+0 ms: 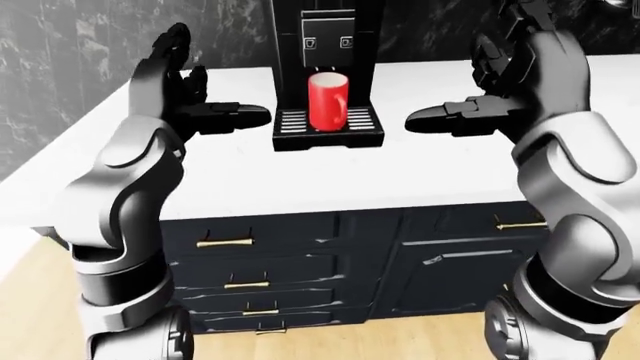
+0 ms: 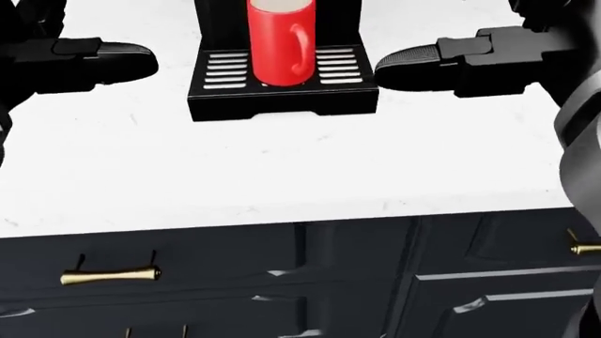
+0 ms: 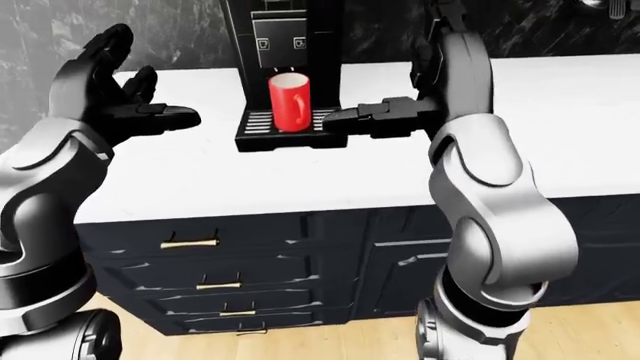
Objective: Press the button on the coffee machine to serve coffee.
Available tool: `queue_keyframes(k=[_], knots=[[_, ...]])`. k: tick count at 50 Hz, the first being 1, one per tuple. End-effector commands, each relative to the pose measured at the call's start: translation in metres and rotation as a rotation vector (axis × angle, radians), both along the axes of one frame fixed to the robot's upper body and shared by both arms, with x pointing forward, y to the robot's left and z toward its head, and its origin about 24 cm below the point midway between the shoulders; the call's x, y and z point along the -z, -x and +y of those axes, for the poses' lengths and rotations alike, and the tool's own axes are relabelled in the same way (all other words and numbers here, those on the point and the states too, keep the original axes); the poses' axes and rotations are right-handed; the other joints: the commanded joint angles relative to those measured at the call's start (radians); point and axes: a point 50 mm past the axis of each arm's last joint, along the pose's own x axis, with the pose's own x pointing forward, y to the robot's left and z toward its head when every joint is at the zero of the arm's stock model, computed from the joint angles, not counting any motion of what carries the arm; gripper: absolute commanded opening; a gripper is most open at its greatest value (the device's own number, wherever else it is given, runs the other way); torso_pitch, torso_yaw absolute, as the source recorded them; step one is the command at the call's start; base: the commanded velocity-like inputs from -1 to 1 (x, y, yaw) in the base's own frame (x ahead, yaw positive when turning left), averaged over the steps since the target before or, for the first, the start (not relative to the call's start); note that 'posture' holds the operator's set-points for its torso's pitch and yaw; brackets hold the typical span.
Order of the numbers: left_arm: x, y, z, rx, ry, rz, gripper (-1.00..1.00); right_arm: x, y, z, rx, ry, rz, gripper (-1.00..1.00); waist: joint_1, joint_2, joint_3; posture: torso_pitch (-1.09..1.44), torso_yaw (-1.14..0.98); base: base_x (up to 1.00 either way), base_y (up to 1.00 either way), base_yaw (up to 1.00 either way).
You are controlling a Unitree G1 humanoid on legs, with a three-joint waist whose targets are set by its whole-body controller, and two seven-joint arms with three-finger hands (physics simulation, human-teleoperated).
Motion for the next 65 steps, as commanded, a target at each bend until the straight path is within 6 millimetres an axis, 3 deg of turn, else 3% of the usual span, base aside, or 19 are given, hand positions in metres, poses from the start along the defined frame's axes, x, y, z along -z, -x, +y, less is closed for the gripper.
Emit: queue_keyframes(k=[1, 4, 7, 14, 18, 19, 20, 23, 26, 28, 29, 35, 36, 38, 43, 51, 55, 56, 65], knots=[[-0.0185, 0.0057, 0.0030, -0.018, -0.001, -0.094, 1.00, -0.0117, 0.0046, 0.0026, -0.015, 0.003, -0.072, 1.00, 0.002, 0.000, -0.018, 0.00, 0.00, 0.11, 0.00, 0.00], [-0.0190, 0.0059, 0.0032, -0.018, -0.001, -0.095, 1.00, -0.0118, 0.0044, 0.0027, -0.016, 0.003, -0.071, 1.00, -0.007, 0.076, -0.035, 0.00, 0.00, 0.10, 0.00, 0.00], [-0.0189, 0.0059, 0.0032, -0.018, -0.001, -0.094, 1.00, -0.0120, 0.0046, 0.0026, -0.016, 0.003, -0.072, 1.00, -0.003, 0.063, -0.028, 0.00, 0.00, 0.11, 0.00, 0.00], [-0.0183, 0.0058, 0.0030, -0.018, -0.001, -0.094, 1.00, -0.0116, 0.0047, 0.0022, -0.014, 0.002, -0.070, 1.00, 0.006, 0.002, -0.026, 0.00, 0.00, 0.10, 0.00, 0.00], [-0.0184, 0.0061, 0.0028, -0.018, -0.001, -0.094, 1.00, -0.0117, 0.0049, 0.0020, -0.014, 0.001, -0.071, 1.00, 0.013, -0.084, -0.036, 0.00, 0.00, 0.08, 0.00, 0.00], [-0.0185, 0.0064, 0.0028, -0.018, -0.001, -0.094, 1.00, -0.0114, 0.0048, 0.0022, -0.015, 0.001, -0.070, 1.00, 0.006, -0.042, -0.032, 0.00, 0.00, 0.08, 0.00, 0.00], [-0.0185, 0.0066, 0.0030, -0.019, 0.000, -0.095, 1.00, -0.0109, 0.0045, 0.0022, -0.015, 0.002, -0.070, 1.00, 0.011, -0.061, -0.033, 0.00, 0.00, 0.08, 0.00, 0.00], [-0.0181, 0.0059, 0.0033, -0.019, 0.000, -0.094, 1.00, -0.0116, 0.0044, 0.0024, -0.017, -0.003, -0.073, 1.00, 0.007, -0.047, -0.017, 0.00, 0.00, 0.03, 0.00, 0.00], [-0.0177, 0.0052, 0.0036, -0.019, 0.000, -0.094, 1.00, -0.0121, 0.0048, 0.0026, -0.018, -0.006, -0.078, 1.00, 0.000, -0.018, -0.004, 0.00, 0.00, 0.00, 0.00, 0.00], [-0.0182, 0.0055, 0.0034, -0.019, 0.000, -0.094, 1.00, -0.0119, 0.0047, 0.0024, -0.017, -0.006, -0.078, 1.00, -0.008, 0.029, -0.014, 0.00, 0.00, 0.00, 0.00, 0.00], [-0.0182, 0.0053, 0.0035, -0.019, 0.000, -0.094, 1.00, -0.0122, 0.0046, 0.0025, -0.018, -0.006, -0.078, 1.00, -0.006, -0.001, -0.004, 0.00, 0.00, 0.00, 0.00, 0.00], [-0.0188, 0.0057, 0.0029, -0.018, 0.000, -0.094, 1.00, -0.0126, 0.0044, 0.0029, -0.020, -0.003, -0.080, 1.00, -0.001, -0.008, -0.024, 0.00, 0.00, 0.00, 0.00, 0.00], [-0.0194, 0.0063, 0.0028, -0.019, 0.000, -0.094, 1.00, -0.0129, 0.0048, 0.0032, -0.021, -0.001, -0.082, 1.00, 0.000, -0.004, -0.052, 0.00, 0.00, 0.17, 0.00, 0.00], [-0.0186, 0.0055, 0.0033, -0.018, 0.000, -0.095, 1.00, -0.0127, 0.0049, 0.0033, -0.022, 0.001, -0.082, 1.00, 0.004, -0.006, -0.020, 0.00, 0.00, 0.23, 0.00, 0.00], [-0.0189, 0.0061, 0.0029, -0.018, 0.000, -0.094, 1.00, -0.0132, 0.0055, 0.0034, -0.023, 0.001, -0.081, 1.00, 0.007, -0.041, -0.009, 0.00, 0.00, 0.23, 0.00, 0.00], [-0.0182, 0.0051, 0.0030, -0.018, -0.001, -0.094, 1.00, -0.0127, 0.0048, 0.0035, -0.022, -0.002, -0.080, 1.00, 0.009, -0.042, -0.014, 0.00, 0.00, 0.16, 0.00, 0.00], [-0.0180, 0.0050, 0.0034, -0.018, -0.001, -0.094, 1.00, -0.0131, 0.0053, 0.0037, -0.023, -0.003, -0.084, 1.00, -0.003, 0.017, -0.014, 0.00, 0.00, 0.00, 0.00, 0.00], [-0.0183, 0.0051, 0.0035, -0.018, -0.001, -0.094, 1.00, -0.0133, 0.0054, 0.0038, -0.023, -0.003, -0.085, 1.00, -0.008, -0.008, -0.014, 0.00, 0.00, 0.00, 0.00, 0.00], [-0.0179, 0.0060, 0.0029, -0.018, -0.001, -0.094, 1.00, -0.0136, 0.0062, 0.0023, -0.019, -0.005, -0.086, 1.00, 0.003, -0.021, -0.018, 0.00, 0.00, 0.00, 0.00, 0.00]])
